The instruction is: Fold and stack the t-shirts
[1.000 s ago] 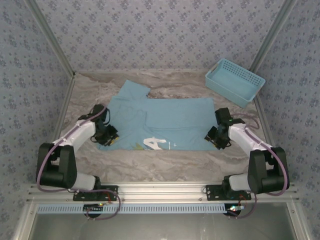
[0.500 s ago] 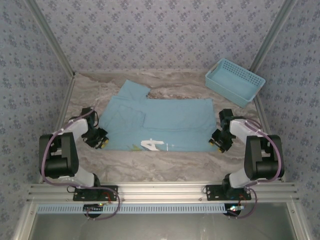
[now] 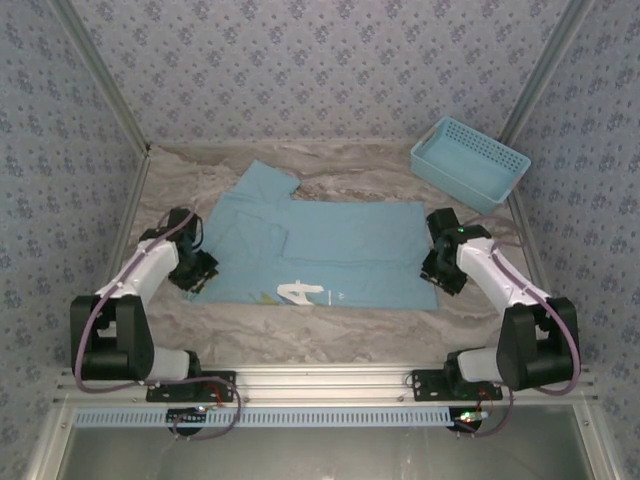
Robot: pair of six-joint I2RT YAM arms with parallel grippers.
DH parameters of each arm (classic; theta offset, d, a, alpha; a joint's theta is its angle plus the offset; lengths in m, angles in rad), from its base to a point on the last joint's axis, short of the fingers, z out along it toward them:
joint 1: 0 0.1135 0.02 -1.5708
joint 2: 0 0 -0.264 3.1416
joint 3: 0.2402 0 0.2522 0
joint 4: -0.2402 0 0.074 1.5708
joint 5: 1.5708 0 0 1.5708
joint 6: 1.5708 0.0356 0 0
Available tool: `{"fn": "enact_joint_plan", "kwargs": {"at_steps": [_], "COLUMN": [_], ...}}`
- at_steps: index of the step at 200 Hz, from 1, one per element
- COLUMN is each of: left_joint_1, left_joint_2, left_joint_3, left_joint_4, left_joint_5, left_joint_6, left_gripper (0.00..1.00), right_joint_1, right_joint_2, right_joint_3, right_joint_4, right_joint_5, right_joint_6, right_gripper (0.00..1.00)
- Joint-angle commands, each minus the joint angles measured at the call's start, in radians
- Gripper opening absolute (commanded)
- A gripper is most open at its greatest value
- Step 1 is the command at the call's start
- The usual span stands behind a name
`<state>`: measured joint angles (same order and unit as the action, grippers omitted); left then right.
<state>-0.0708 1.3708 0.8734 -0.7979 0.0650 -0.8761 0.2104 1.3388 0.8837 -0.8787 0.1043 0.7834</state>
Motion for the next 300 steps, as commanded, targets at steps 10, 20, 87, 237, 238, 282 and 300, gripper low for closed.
{"fn": "enact_joint_plan", "kwargs": {"at_steps": [10,20,87,237,238,282,300], "left_joint_1": [-0.045,-0.052,-0.064,-0.041,-0.041,-0.041,-0.04], "left_joint_2": [0.071,0.123,0.271,0.121,0.13,0.523,0.676], "left_joint_3": [0.061,0.089,0.048,0.183,0.191,0.728,0.932], "left_joint_4": [0.086,0.112,0.162,-0.007,-0.007,0.005,-0.014], "left_joint_5": [0.095,0.116,0.091,-0.014,-0.012,0.01,-0.025], "left_joint_6": [-0.079,-0.085,-0.092,0.061,0.063,0.201,0.24], "left_gripper": [0.25,0.24,0.22,0.35,0.35,0.38,0.4], "right_joint_1": [0.087,0.12,0.163,0.176,0.174,0.061,0.027], "right_joint_2": [0.079,0.12,0.32,0.142,0.144,0.29,0.346], "right_joint_3": [0.045,0.07,0.068,0.159,0.164,0.369,0.438], "right_joint_4": [0.076,0.096,0.085,0.021,0.026,0.211,0.233], "right_joint_5": [-0.086,-0.103,-0.161,-0.097,-0.098,-0.281,-0.327], "right_joint_6": [0.049,0.057,0.123,0.034,0.031,-0.209,-0.249], "right_gripper": [0.41,0.4,0.41,0.45,0.45,0.5,0.54]}}
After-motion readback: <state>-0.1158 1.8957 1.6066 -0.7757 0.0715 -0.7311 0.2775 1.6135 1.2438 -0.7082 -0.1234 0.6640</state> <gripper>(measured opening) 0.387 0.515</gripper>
